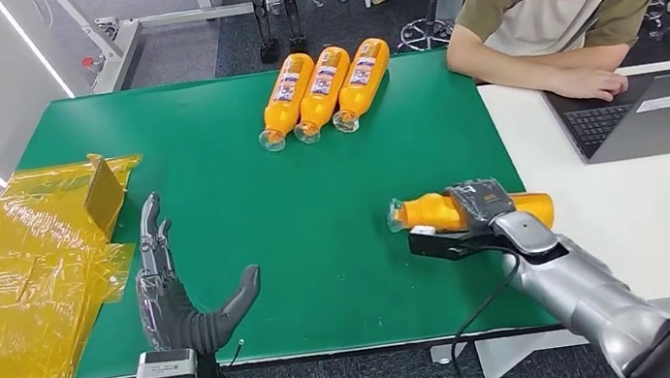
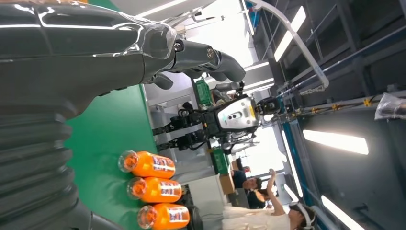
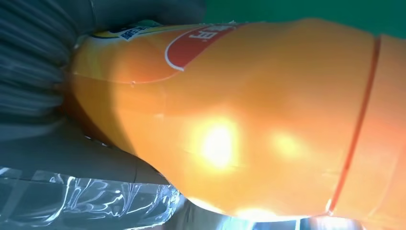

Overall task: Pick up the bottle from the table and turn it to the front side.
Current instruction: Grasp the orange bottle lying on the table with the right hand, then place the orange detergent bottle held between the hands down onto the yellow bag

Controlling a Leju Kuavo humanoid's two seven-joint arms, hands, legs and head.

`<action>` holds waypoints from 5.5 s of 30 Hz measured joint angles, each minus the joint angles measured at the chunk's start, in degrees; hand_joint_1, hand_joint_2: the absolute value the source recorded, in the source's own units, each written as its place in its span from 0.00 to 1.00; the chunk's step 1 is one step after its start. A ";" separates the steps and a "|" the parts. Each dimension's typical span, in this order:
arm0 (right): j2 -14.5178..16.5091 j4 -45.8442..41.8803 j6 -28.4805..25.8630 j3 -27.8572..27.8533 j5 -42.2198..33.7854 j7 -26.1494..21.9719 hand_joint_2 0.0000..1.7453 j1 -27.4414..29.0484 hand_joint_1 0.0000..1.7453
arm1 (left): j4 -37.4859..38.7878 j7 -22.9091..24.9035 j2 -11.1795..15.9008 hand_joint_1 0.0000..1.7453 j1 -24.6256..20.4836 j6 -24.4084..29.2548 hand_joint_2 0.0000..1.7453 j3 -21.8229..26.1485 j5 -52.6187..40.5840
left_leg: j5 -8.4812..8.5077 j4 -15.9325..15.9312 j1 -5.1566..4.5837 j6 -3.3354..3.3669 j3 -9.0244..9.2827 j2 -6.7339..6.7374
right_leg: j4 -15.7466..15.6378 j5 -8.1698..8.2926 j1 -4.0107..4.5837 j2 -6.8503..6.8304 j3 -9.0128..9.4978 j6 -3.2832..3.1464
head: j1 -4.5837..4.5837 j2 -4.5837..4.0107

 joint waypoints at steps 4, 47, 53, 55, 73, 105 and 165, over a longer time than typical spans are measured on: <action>4.50 -7.02 -16.12 -7.70 -1.44 -3.18 1.00 6.64 1.00 | 1.40 -2.02 -0.02 0.00 -0.88 1.50 1.00 0.00 2.83 | 0.00 -0.07 0.00 -0.02 -0.10 -0.05 | 0.02 -0.06 0.01 -0.03 -0.14 -0.08 | -0.01 0.00; 20.38 -37.41 -9.71 -13.79 -3.24 -11.12 1.00 23.29 1.00 | 11.65 -0.86 -0.61 0.00 -9.36 -36.85 1.00 -5.68 35.18 | -0.11 -0.12 -0.01 -0.19 -0.40 0.11 | 0.07 -0.17 -0.01 0.08 -0.55 -0.24 | 0.00 0.00; 20.72 -38.88 -6.52 -12.56 -2.01 -11.87 1.00 23.94 1.00 | 12.00 -0.32 -0.61 0.00 -10.34 -36.30 1.00 -4.91 35.40 | -0.11 -0.12 0.00 -0.19 -0.41 0.08 | 0.09 -0.17 0.00 0.06 -0.56 -0.24 | 0.00 0.00; 20.88 -39.21 -6.22 -12.17 -2.02 -12.27 1.00 24.15 1.00 | 12.32 -0.27 -0.61 0.00 -10.55 -36.05 1.00 -4.65 35.52 | -0.11 -0.13 0.00 -0.19 -0.42 0.09 | 0.09 -0.17 0.00 0.06 -0.57 -0.24 | 0.00 0.00; 21.48 -40.56 -1.81 -7.42 -8.72 -14.47 1.00 23.48 1.00 | 12.53 1.50 -0.63 0.00 -8.77 -32.27 1.00 -3.32 34.93 | -0.11 -0.13 0.00 -0.19 -0.44 0.09 | 0.09 -0.17 -0.01 0.06 -0.59 -0.24 | 0.00 0.00; 21.61 -40.21 3.42 -7.08 -5.01 -10.31 1.00 24.30 1.00 | 12.60 0.50 -1.08 1.00 -6.78 -26.18 1.00 -2.76 34.05 | -0.11 -0.12 -0.01 -0.19 -0.45 0.12 | 0.08 -0.17 -0.01 0.09 -0.66 -0.24 | 0.00 0.00; 22.92 -48.42 -10.24 -11.58 -13.95 -19.29 1.00 33.09 0.00 | 8.32 -3.83 -1.09 1.00 -6.85 -13.59 1.00 -0.41 31.39 | -0.11 -0.13 0.00 -0.19 -0.50 0.16 | 0.09 -0.19 0.00 0.09 -0.69 -0.26 | 0.00 0.00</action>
